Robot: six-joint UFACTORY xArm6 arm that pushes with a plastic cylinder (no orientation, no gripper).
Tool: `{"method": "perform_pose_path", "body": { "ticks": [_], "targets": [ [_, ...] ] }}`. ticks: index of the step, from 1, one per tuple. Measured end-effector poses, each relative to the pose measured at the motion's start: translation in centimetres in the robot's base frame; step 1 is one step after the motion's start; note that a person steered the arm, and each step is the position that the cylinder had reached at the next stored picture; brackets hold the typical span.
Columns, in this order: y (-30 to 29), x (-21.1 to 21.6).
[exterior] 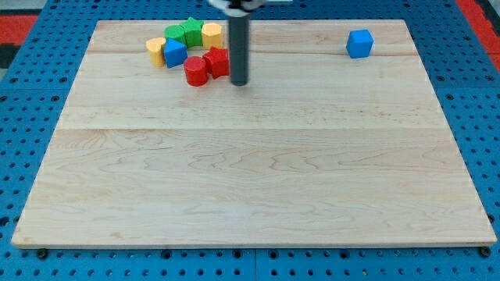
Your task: Move the red blocks diagonally to the bottom left side
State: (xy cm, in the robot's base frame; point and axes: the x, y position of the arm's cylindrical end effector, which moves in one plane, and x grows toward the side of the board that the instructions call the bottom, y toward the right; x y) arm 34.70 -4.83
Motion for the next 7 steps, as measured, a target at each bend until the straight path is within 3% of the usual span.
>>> {"method": "perform_pose_path", "body": {
  "ticks": [1,2,3,4,6,7],
  "targets": [
    [-3.6,-2.7],
    [-4.2,-3.5],
    [-9.4,-2.5],
    [-10.8,-3.2],
    [-11.2,3.2],
    [-17.3,1.2]
  ]
}}
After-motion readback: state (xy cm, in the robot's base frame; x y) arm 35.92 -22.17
